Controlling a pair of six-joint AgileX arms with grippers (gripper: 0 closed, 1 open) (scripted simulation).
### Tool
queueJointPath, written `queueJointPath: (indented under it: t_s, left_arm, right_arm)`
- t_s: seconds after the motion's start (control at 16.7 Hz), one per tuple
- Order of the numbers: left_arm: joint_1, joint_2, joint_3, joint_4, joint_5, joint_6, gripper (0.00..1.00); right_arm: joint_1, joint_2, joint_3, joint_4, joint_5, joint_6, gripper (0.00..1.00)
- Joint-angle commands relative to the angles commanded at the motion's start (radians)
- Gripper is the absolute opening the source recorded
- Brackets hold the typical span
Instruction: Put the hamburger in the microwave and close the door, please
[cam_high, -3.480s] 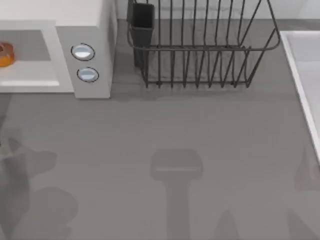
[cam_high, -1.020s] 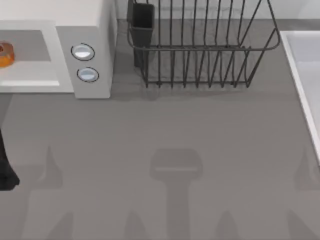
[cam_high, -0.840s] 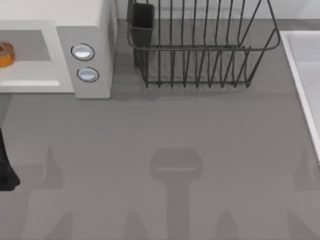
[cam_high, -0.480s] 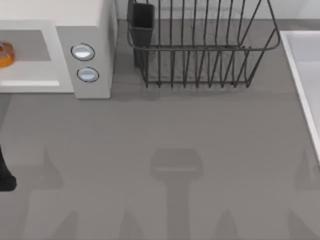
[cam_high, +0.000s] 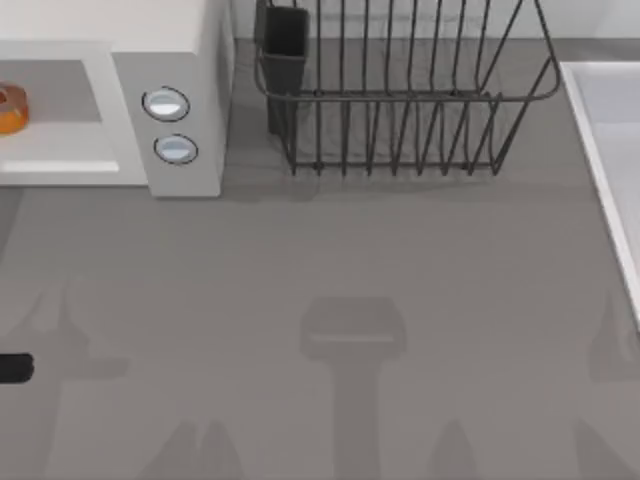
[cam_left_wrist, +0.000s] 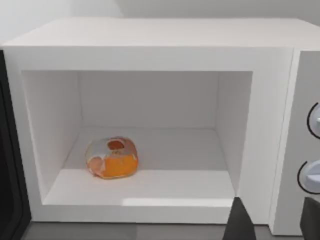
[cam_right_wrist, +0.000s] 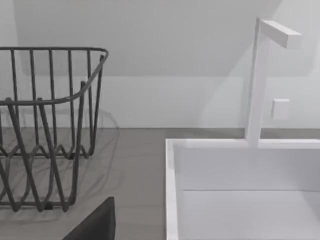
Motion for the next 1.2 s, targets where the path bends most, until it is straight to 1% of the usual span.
queueJointPath:
  t_s: [0.06,0.12,0.66,1.2]
  left_arm:
    - [0.0,0.0,0.0,0.0,0.0,0.0,0.02]
    - [0.0,0.0,0.0,0.0,0.0,0.0,0.0]
    - [0.002,0.004,0.001,0.003,0.001,0.0,0.0]
    - [0.075,0.247,0.019,0.228,0.076,0.004,0.0]
  right_arm:
    - [0.0,0.0,0.0,0.0,0.0,0.0,1.0]
    - [0.0,0.0,0.0,0.0,0.0,0.0,1.0]
    - [0.0,0.0,0.0,0.0,0.0,0.0,1.0]
    - [0.0,0.0,0.0,0.0,0.0,0.0,1.0]
